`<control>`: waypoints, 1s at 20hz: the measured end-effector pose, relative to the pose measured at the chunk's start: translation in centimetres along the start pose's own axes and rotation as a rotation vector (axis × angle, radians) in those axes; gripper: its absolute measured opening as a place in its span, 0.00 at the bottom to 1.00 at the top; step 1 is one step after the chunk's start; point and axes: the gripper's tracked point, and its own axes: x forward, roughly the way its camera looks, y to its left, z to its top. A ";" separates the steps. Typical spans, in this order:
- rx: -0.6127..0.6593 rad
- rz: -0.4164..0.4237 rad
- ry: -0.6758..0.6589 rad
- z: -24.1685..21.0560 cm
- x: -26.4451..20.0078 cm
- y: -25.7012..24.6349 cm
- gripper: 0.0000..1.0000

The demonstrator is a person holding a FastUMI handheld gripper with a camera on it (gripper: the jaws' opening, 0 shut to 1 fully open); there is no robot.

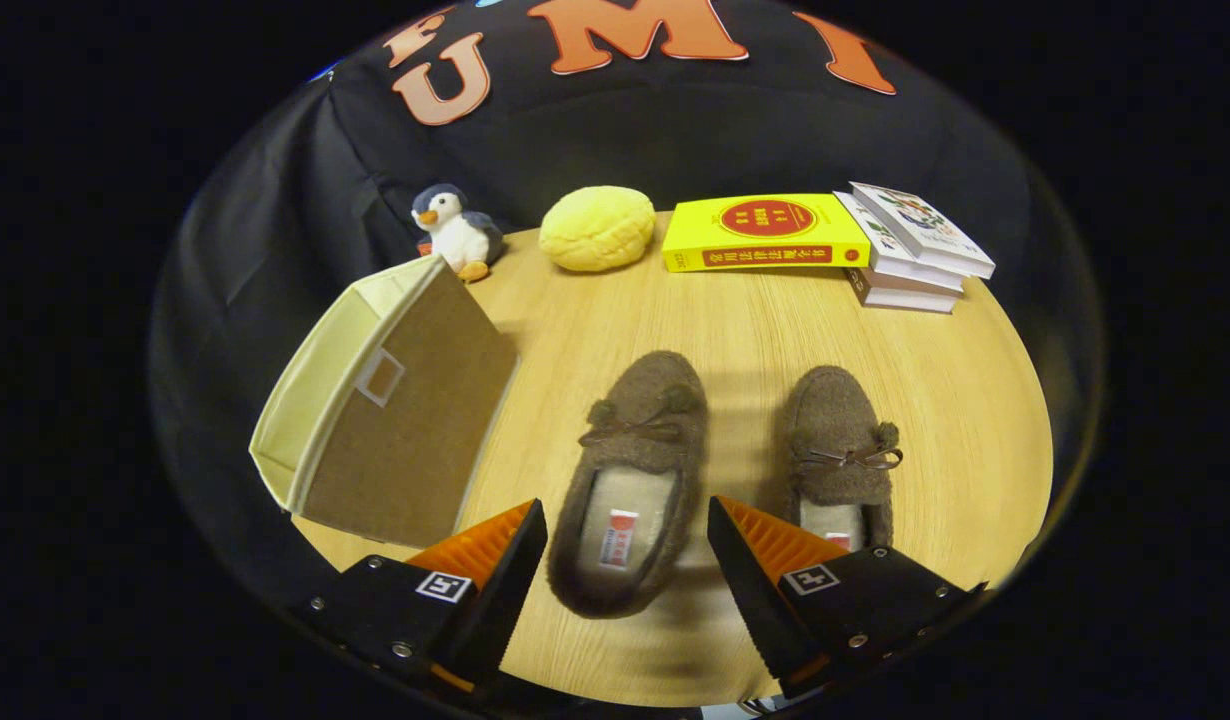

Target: Open the storage box then place both shoes into the box .Put the left shoe in first, then the right shoe, with the right side of both shoes facing outward in a uniform manner.

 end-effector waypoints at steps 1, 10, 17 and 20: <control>0.007 -0.012 0.004 -0.2 0.7 -0.6 0.97; 0.035 -0.100 0.036 -0.3 5.9 -3.8 0.57; 0.099 -0.082 0.046 0.0 6.8 -2.9 0.14; 0.174 -0.029 0.021 1.2 5.5 -1.5 0.06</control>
